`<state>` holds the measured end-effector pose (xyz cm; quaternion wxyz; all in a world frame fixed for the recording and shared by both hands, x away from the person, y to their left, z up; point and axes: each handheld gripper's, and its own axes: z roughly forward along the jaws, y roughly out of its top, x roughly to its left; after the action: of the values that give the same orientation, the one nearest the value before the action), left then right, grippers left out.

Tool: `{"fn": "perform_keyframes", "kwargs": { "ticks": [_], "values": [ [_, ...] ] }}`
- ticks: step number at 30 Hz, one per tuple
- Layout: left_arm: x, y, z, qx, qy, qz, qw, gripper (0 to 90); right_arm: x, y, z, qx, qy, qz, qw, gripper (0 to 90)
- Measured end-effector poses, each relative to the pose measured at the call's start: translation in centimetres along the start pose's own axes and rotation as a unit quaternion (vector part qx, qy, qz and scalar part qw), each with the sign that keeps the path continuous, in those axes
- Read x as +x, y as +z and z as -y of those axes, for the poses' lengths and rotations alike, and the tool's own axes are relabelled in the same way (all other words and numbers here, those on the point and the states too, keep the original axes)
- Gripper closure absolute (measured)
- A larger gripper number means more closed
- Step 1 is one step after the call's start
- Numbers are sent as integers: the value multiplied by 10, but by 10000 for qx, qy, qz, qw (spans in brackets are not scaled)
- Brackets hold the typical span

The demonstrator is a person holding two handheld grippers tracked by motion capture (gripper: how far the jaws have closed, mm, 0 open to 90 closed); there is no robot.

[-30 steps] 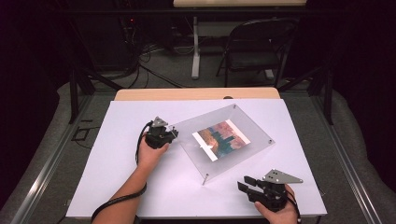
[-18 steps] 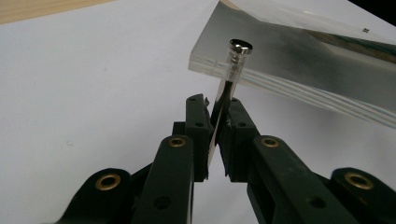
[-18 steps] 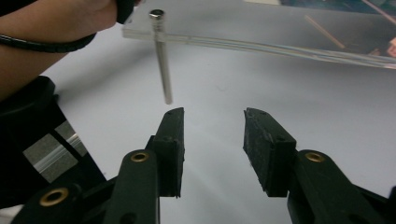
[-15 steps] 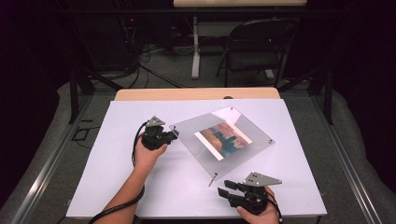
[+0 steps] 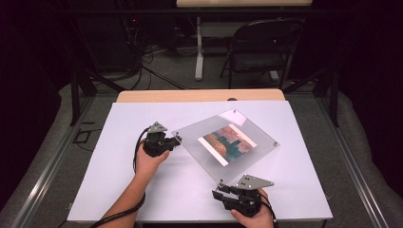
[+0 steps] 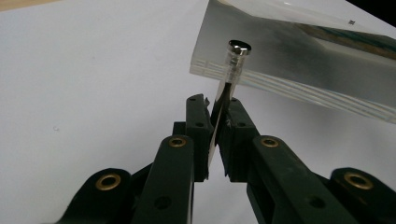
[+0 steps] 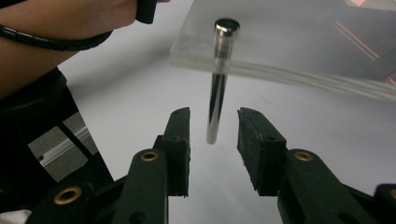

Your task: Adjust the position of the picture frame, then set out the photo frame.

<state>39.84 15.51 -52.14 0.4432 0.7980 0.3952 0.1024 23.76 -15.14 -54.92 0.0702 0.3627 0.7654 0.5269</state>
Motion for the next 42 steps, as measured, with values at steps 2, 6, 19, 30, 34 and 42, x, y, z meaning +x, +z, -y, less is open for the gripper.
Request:
{"fn": "perform_keyframes", "kwargs": {
  "ticks": [2, 6, 19, 30, 34, 42],
  "values": [
    [-2, -1, 1, 18, 2, 22, 10000, 829, 0, 2, 0, -11, -38, -25, 10000, 666],
    [-5, -4, 5, 31, 64, 39, 10000, 832, 3, 5, -2, -40, -178, -37, 9998, 803],
    [-10, -22, 17, -51, 102, 57, 9999, 842, -7, -5, -10, 81, 6, -89, 9999, 853],
    [-15, -26, 21, -102, 99, 116, 9998, 848, -18, -13, -13, 32, 125, 52, 9999, 854],
    [-17, -29, 23, -108, 104, 146, 9998, 849, -22, -15, -13, 7, 173, 126, 9998, 854],
    [-27, -39, 29, -208, -1, 303, 9993, 852, -36, -25, -18, -69, 329, 312, 9989, 854]
  ]
}}
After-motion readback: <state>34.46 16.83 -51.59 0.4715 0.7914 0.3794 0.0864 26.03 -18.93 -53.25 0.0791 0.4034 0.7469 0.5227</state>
